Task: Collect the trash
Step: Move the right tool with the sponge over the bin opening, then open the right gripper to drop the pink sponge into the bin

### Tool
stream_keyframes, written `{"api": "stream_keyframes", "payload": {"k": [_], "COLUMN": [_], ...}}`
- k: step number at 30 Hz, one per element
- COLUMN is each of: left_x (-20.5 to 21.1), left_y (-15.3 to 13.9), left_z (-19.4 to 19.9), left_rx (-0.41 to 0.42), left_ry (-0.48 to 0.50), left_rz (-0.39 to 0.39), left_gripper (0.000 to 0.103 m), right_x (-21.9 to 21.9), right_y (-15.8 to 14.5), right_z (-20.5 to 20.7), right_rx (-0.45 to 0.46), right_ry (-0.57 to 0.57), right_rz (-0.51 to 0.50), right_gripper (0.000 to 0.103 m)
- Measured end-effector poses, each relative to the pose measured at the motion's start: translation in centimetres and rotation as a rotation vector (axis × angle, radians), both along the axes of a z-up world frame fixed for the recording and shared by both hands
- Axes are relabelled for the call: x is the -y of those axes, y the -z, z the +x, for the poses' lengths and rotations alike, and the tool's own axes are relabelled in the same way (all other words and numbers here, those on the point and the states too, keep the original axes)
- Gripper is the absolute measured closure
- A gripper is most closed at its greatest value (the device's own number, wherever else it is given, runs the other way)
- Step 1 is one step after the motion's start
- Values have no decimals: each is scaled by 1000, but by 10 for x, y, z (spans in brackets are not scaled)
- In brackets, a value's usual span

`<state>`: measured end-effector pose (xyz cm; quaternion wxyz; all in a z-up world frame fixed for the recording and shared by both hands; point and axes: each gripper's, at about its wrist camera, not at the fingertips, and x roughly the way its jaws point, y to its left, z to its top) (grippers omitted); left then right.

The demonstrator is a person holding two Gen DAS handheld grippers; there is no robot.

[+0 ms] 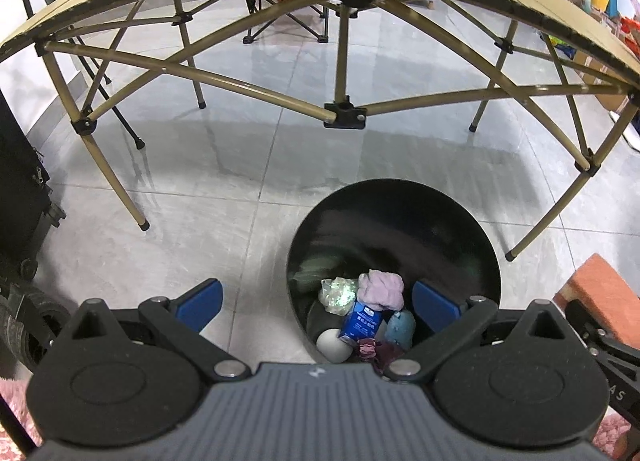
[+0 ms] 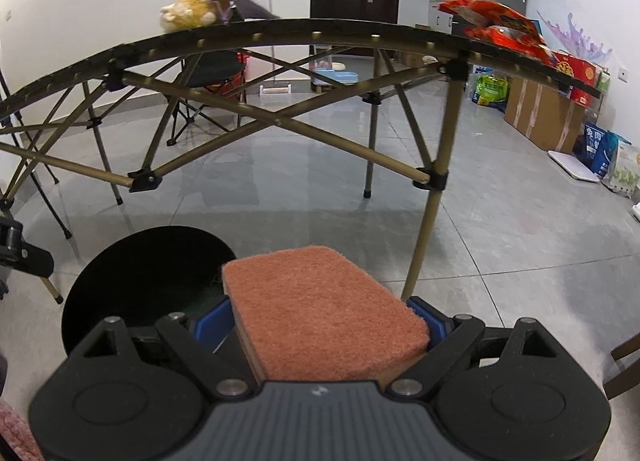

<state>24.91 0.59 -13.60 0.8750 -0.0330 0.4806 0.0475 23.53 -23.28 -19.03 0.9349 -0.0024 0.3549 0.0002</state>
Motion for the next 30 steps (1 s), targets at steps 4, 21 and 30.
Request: {"api": "stream_keyframes", "payload": {"k": [4, 21, 30], "left_x": [-10, -62, -91], "left_y": [-1, 3, 11], "left_z": [-1, -5, -6], "left_rx": [-1, -14, -37], "left_ry": [-14, -89, -139], "left_rz": [-15, -52, -70], "left_gripper": [0, 0, 0], "right_x": [-12, -89, -120], "right_y": [-2, -1, 13], "right_z": [3, 31, 49], "right_rx": [2, -11, -59], "right_ry": [-14, -137, -171], "right_rz": [-5, -14, -38], "right_gripper": [12, 12, 12]}}
